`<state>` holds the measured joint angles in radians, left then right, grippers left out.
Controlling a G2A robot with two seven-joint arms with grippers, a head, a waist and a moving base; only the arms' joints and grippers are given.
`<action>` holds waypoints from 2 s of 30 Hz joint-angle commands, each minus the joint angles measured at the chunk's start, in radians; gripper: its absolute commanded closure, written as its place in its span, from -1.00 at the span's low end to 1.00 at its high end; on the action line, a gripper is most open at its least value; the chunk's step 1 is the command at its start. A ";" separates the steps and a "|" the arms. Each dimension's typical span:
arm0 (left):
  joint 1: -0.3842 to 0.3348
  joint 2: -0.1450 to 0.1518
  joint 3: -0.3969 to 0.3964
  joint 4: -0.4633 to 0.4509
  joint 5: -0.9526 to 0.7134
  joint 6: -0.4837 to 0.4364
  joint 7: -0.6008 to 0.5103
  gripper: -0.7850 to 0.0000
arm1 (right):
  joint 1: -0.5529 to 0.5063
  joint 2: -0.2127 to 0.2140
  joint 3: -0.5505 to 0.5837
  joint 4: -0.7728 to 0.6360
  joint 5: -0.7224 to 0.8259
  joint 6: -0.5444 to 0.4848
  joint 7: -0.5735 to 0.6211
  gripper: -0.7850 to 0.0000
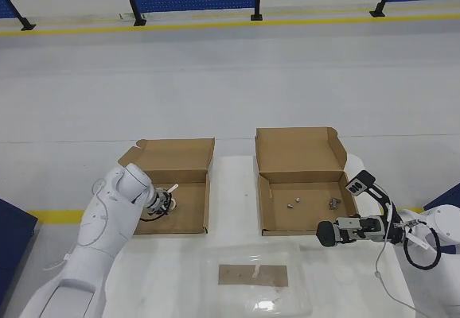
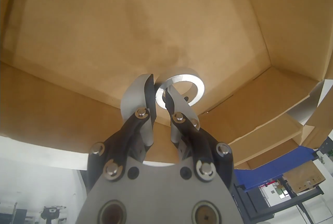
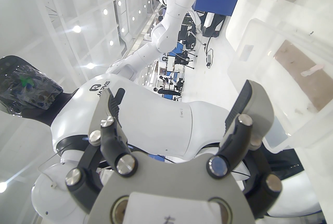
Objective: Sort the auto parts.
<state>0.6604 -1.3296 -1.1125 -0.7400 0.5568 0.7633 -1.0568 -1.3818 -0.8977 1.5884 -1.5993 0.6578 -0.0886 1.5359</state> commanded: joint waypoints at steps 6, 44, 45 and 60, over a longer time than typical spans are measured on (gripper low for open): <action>-0.029 -0.010 0.029 0.054 -0.026 0.014 0.014 1.00 | 0.000 0.000 0.000 0.000 0.000 0.000 0.000 -1.00; -0.108 -0.040 0.093 0.220 -0.109 -0.004 0.026 0.58 | 0.000 0.000 0.000 0.000 0.000 0.000 0.000 -1.00; -0.111 -0.041 0.094 0.223 -0.110 -0.005 0.026 0.50 | 0.000 0.000 0.000 0.000 0.000 0.000 0.000 -1.00; -0.106 -0.016 0.074 0.146 -0.099 -0.003 -0.003 -1.00 | 0.000 0.000 0.000 0.000 0.000 0.000 0.000 -1.00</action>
<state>0.5481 -1.3498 -1.0332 -0.5737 0.4581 0.7602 -1.0567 -1.3818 -0.8977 1.5884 -1.5993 0.6578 -0.0886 1.5359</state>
